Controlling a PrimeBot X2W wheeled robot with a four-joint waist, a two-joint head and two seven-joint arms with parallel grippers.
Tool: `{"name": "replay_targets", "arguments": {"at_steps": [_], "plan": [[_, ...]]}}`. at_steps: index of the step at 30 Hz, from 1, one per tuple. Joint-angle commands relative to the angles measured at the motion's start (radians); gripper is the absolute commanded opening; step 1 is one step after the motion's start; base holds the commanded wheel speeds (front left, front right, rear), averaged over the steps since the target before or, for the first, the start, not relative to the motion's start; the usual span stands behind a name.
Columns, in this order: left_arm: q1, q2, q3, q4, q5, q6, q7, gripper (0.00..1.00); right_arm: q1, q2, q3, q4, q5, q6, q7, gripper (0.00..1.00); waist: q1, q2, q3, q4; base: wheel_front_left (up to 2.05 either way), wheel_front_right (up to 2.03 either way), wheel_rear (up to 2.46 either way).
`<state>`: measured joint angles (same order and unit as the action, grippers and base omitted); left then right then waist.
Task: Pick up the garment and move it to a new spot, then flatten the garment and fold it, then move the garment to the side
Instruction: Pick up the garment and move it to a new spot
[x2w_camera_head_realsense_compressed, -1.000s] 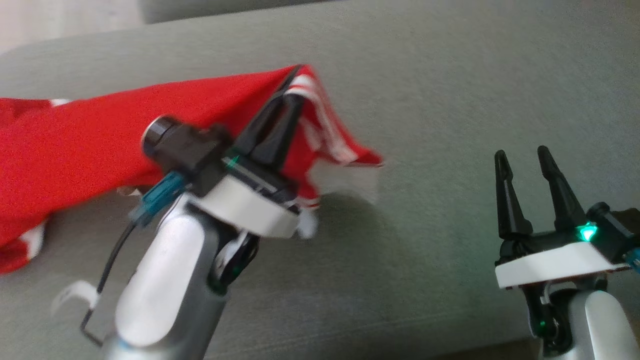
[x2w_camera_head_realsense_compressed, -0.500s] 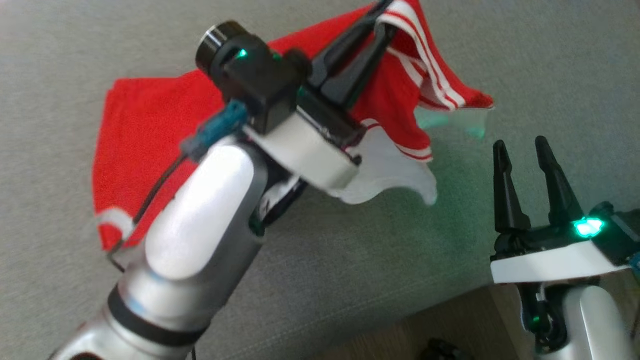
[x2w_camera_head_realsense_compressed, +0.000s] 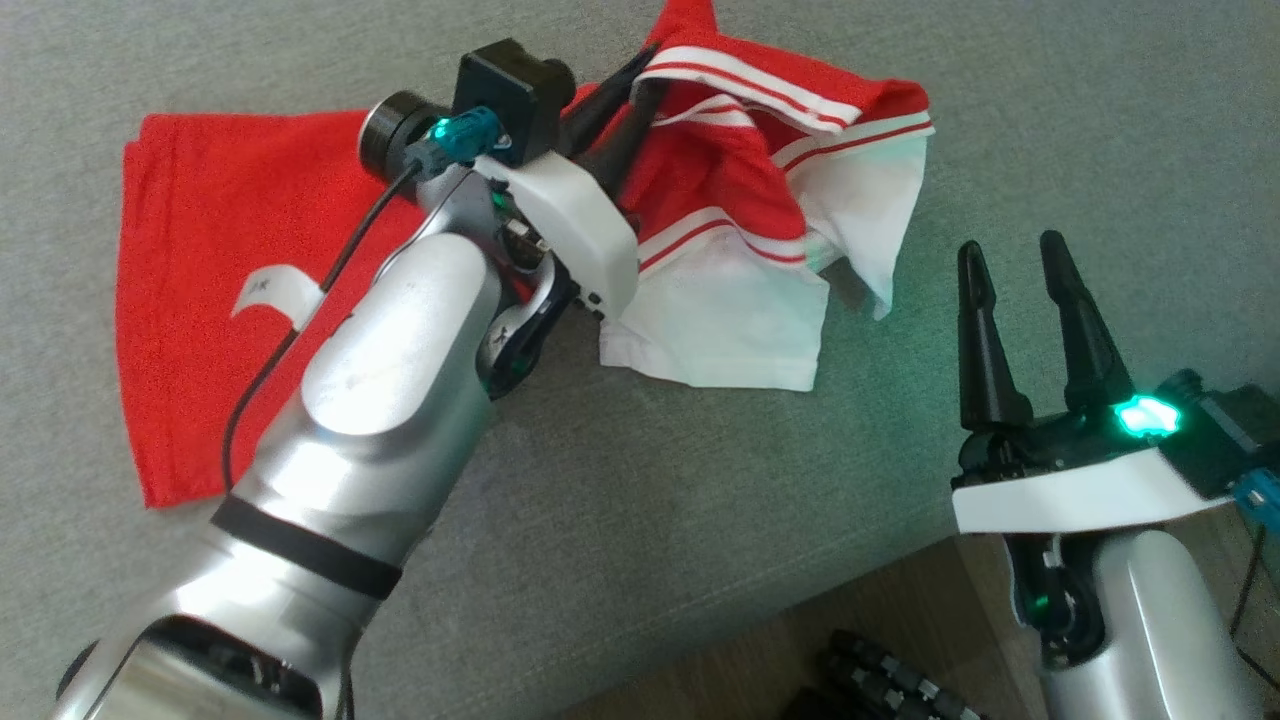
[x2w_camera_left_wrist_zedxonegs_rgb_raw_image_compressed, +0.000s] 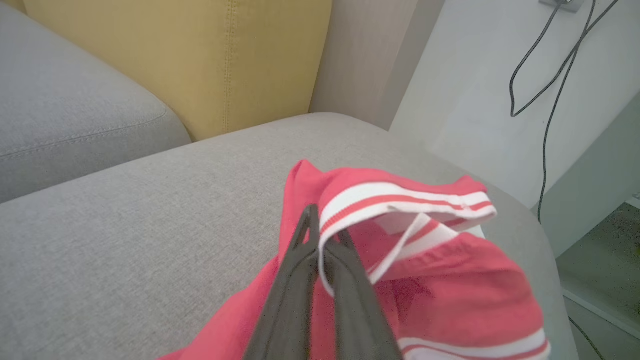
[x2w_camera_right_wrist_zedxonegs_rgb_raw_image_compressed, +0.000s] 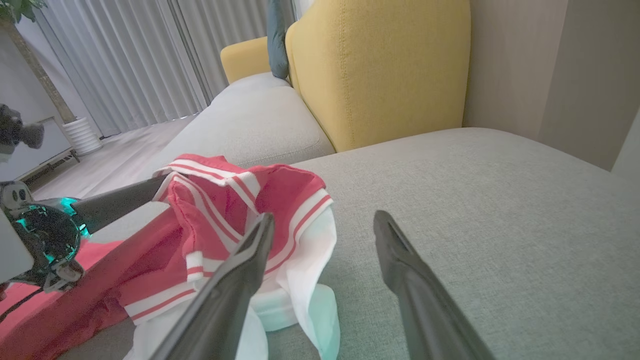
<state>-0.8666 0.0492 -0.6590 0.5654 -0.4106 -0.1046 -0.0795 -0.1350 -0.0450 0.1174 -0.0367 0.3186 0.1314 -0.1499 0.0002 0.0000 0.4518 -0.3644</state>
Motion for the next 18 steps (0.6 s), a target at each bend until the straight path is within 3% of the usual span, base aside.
{"name": "replay_targets", "arguments": {"at_steps": [1,10,13,18], "plan": [[-0.048,0.001,0.008,-0.025,-0.008,-0.003,-0.028,1.00,-0.013,-0.005,0.014,-0.021,0.005,-0.001,-0.014,1.00,-0.0002,0.0000,-0.003,0.008,0.00,0.00,0.00],[-0.041,0.010,-0.017,-0.030,0.014,0.026,-0.154,1.00,-0.023,-0.005,-0.018,-0.016,-0.037,-0.001,-0.002,1.00,-0.0002,0.0000,-0.067,0.081,0.00,0.00,0.00],[-0.004,0.040,0.006,-0.083,0.025,0.052,-0.172,1.00,-0.018,-0.005,-0.037,-0.024,-0.055,-0.001,0.015,1.00,-0.0002,0.0000,-0.095,0.124,0.00,0.00,0.00],[0.109,0.139,0.098,-0.203,0.024,0.120,-0.181,1.00,-0.014,-0.005,-0.060,-0.043,-0.088,-0.001,0.052,1.00,-0.0002,0.0000,-0.136,0.198,0.00,0.00,0.00]]}}
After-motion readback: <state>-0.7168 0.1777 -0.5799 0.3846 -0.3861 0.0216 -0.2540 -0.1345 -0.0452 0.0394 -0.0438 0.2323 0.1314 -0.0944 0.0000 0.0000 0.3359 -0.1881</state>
